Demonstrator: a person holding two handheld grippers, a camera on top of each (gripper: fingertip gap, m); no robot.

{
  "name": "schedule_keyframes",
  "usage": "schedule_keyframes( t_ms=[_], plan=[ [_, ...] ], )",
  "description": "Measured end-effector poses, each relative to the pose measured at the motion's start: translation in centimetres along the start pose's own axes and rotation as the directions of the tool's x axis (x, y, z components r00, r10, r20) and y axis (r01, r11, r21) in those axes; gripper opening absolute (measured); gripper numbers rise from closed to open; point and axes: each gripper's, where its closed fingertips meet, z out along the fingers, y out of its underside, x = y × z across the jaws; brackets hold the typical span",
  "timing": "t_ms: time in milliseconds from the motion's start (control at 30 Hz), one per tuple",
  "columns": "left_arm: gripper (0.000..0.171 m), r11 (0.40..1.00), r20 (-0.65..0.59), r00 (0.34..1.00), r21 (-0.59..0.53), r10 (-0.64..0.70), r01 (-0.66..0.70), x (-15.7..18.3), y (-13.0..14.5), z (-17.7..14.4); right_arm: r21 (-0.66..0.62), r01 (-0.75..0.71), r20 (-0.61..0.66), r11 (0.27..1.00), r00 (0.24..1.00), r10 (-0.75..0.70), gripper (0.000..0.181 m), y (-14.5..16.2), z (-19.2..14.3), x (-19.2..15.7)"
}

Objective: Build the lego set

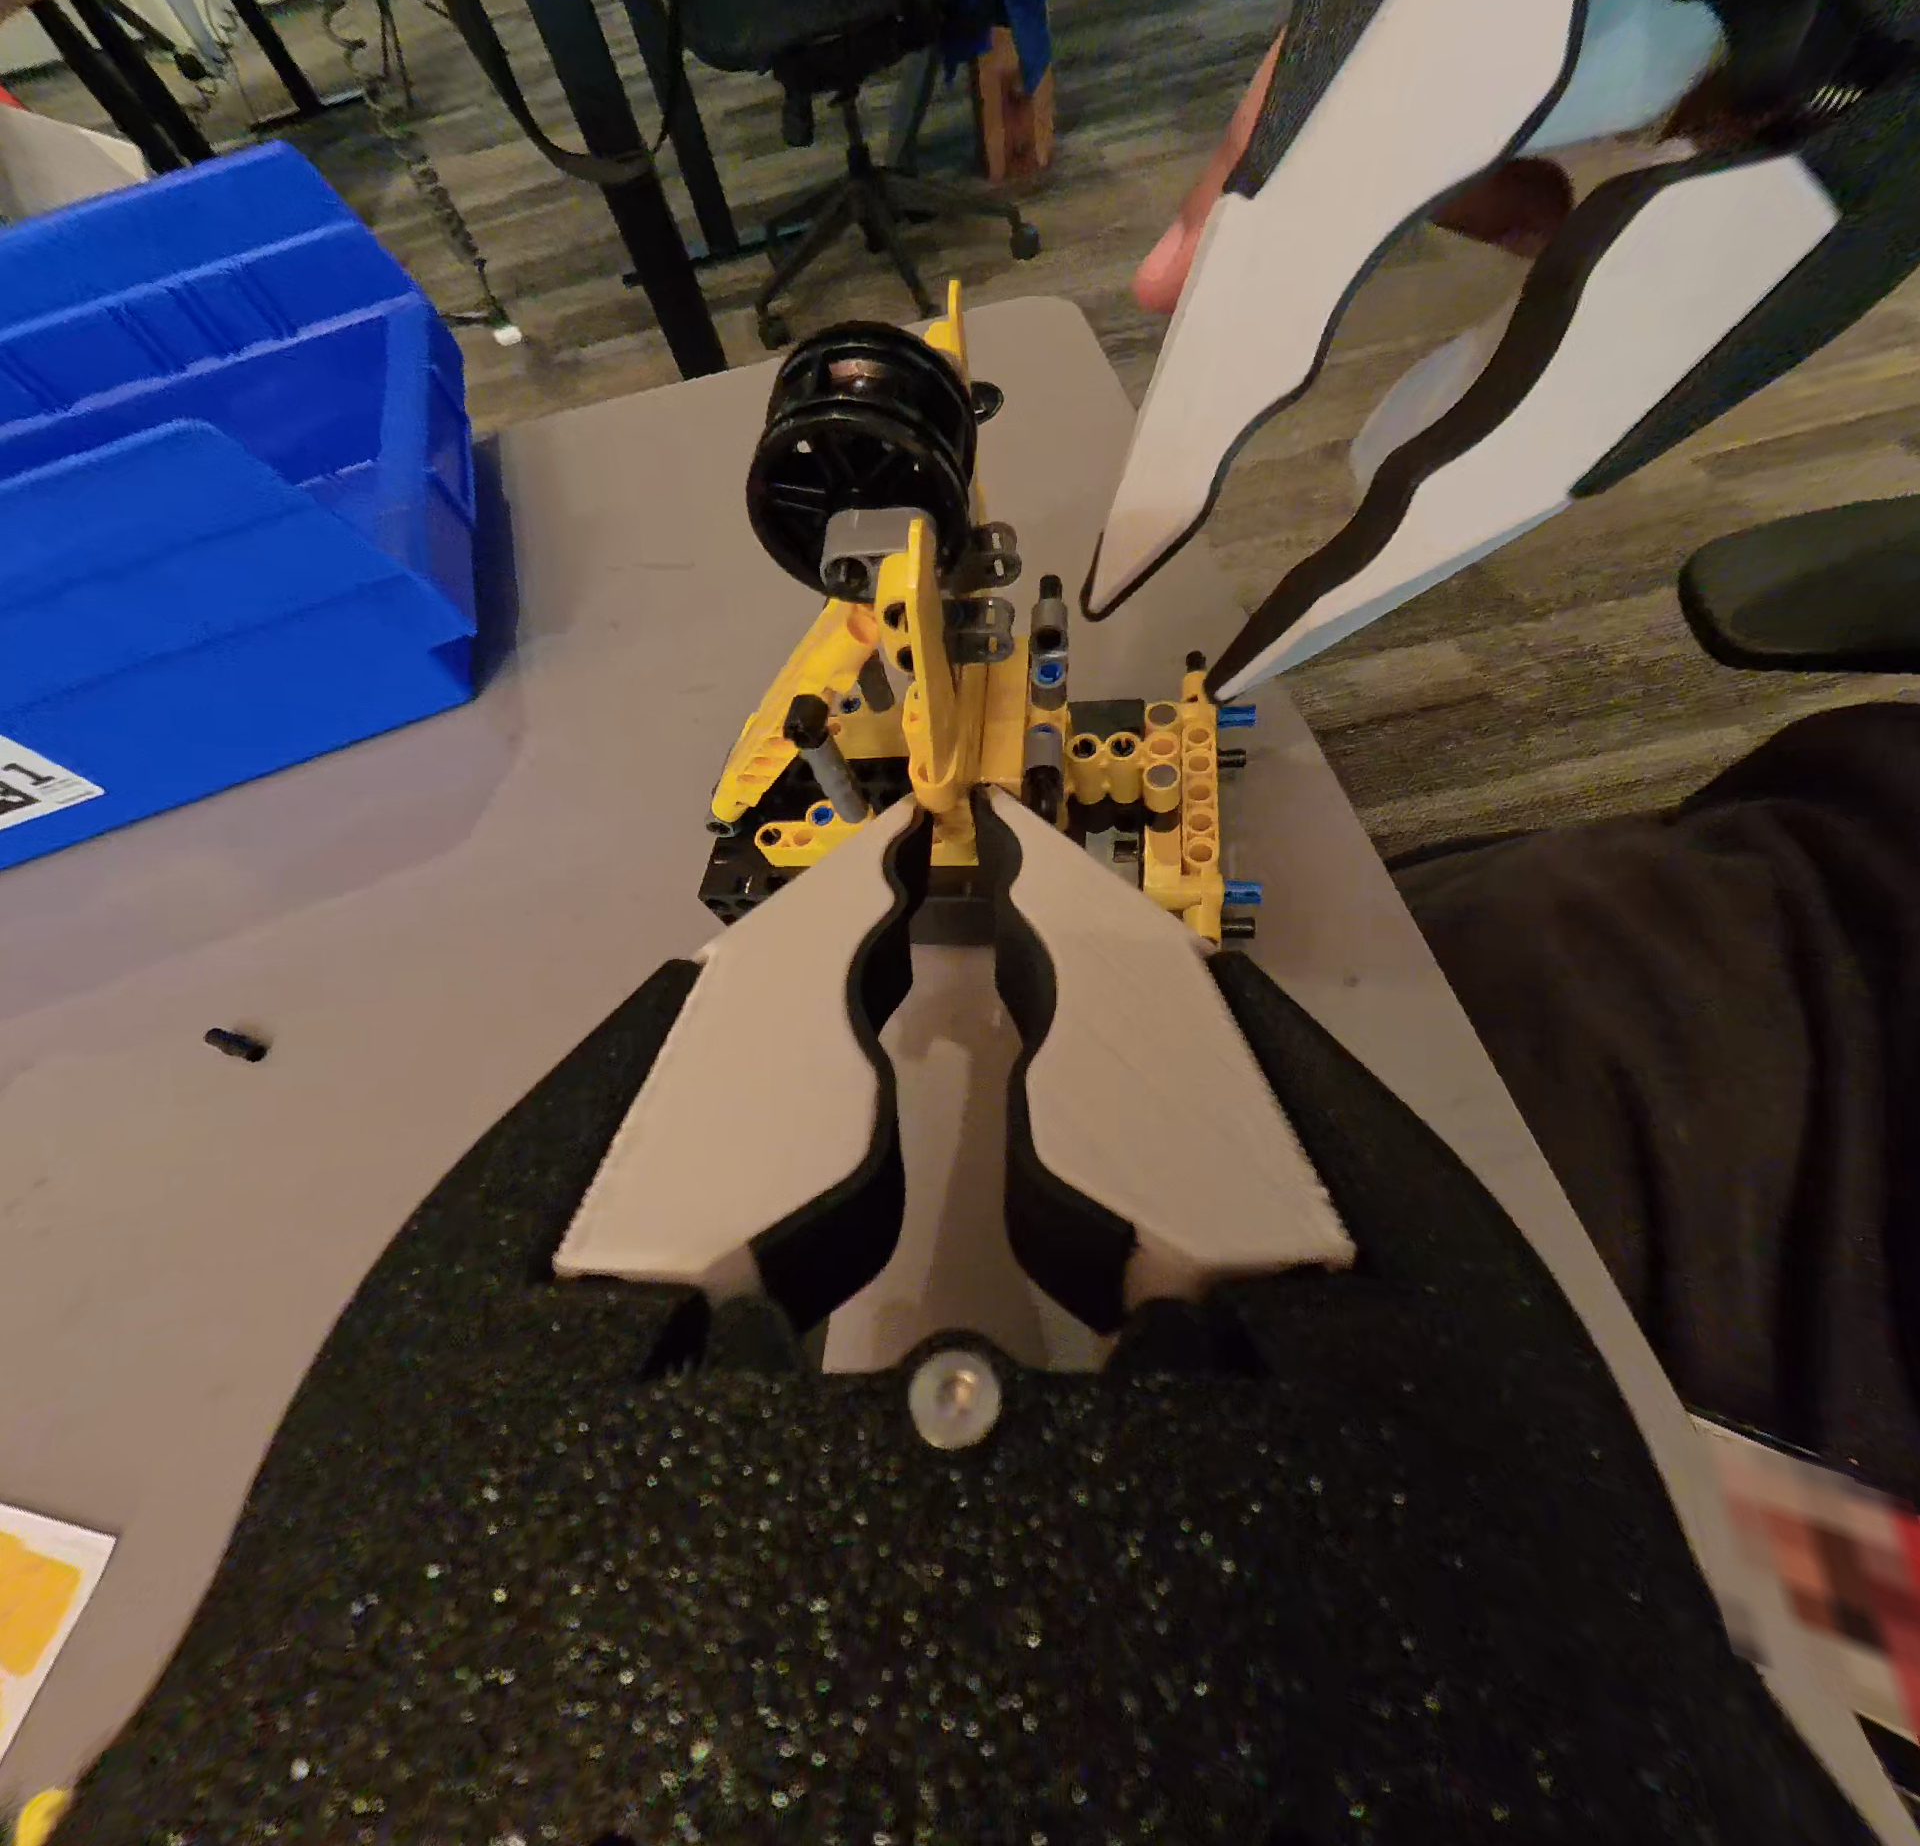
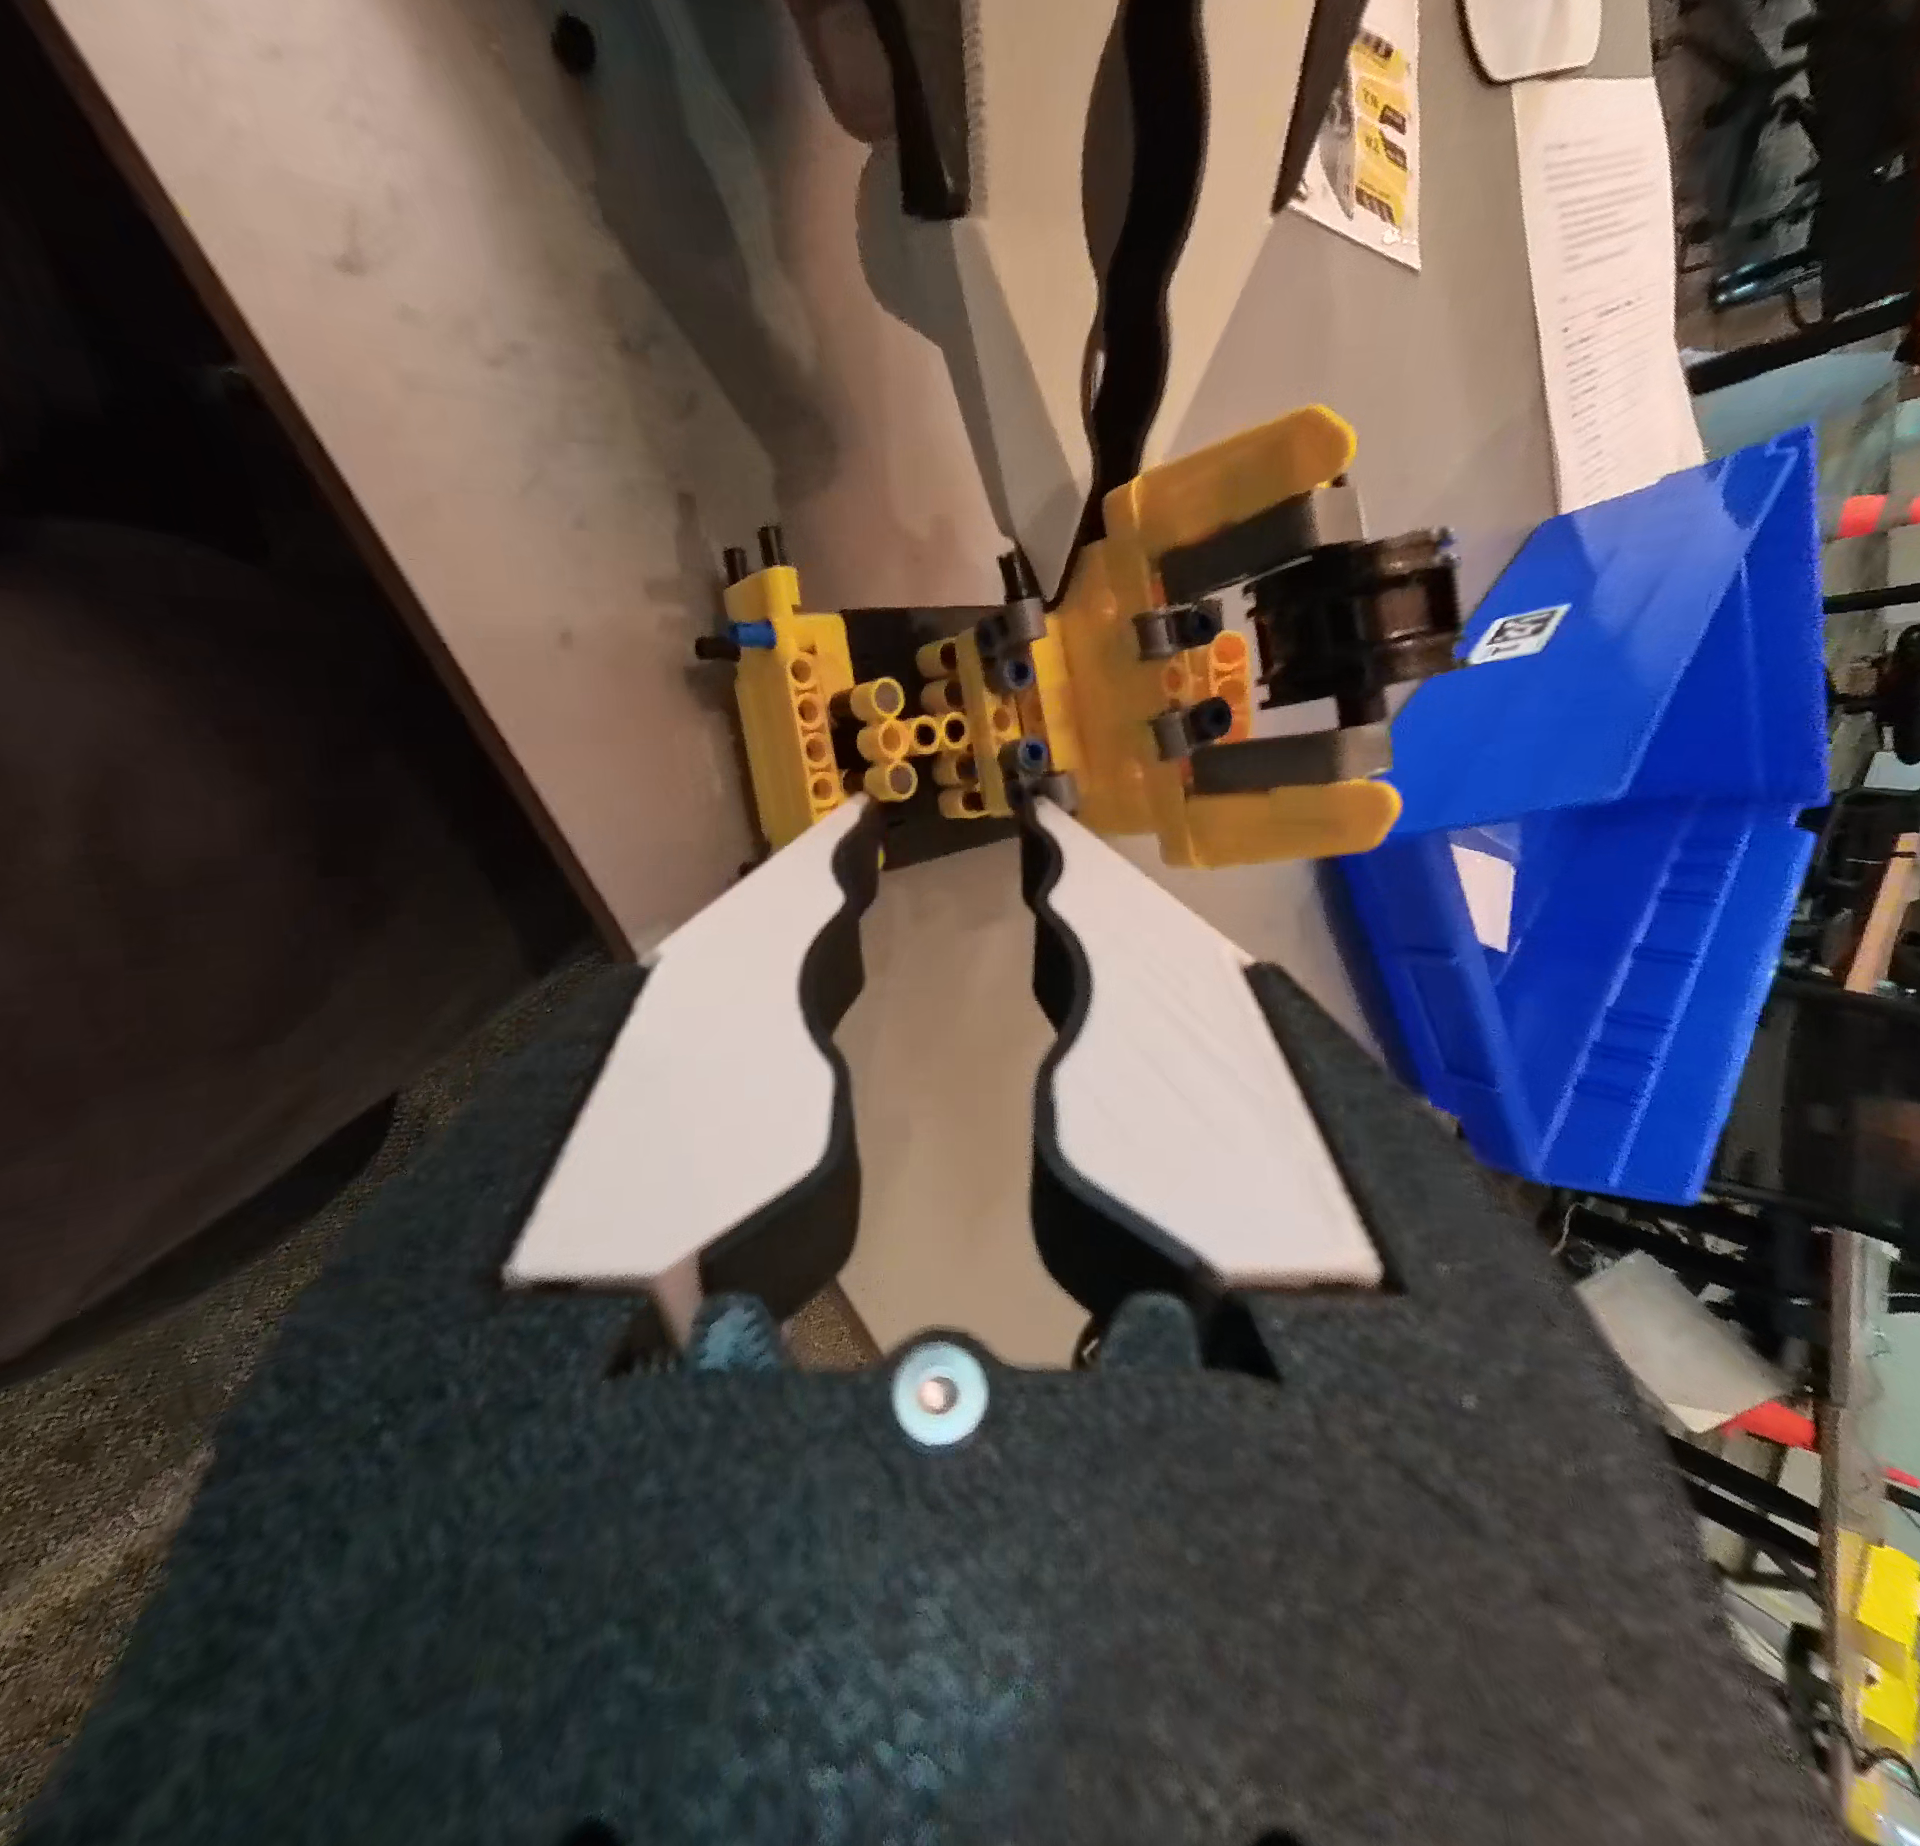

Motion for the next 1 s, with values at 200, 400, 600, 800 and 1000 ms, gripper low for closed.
schedule_keyframes(
  t_ms=[200,400,600,800,1000],
  plan=[
    [0.005,0.991,-0.022,0.994,-0.070,0.111,-0.112,0.1,1.6,0.2,0.014,-0.024,0.063,1.000,0.998,0.023,0.025,-1.3,0.9,0.6],
    [0.000,0.972,-0.055,0.992,-0.199,0.116,-0.125,0.8,3.7,1.2,-0.024,-0.032,0.120,0.999,0.992,0.035,0.024,-1.4,1.1,0.9],
    [0.008,0.990,-0.074,0.996,-0.134,-0.058,0.048,-0.1,3.0,-0.3,0.004,-0.117,0.138,0.993,0.984,0.116,0.024,-1.5,0.9,1.0],
    [0.030,0.967,-0.122,0.967,0.098,-0.224,0.236,-1.4,-0.9,-1.3,0.005,-0.128,0.140,0.992,0.982,0.126,0.024,-0.8,1.1,0.4],
    [0.032,0.896,-0.220,0.904,0.177,-0.367,0.408,-2.3,-2.4,-1.1,0.017,-0.128,0.150,0.992,0.981,0.124,0.024,-0.9,1.2,0.5]
  ],
)
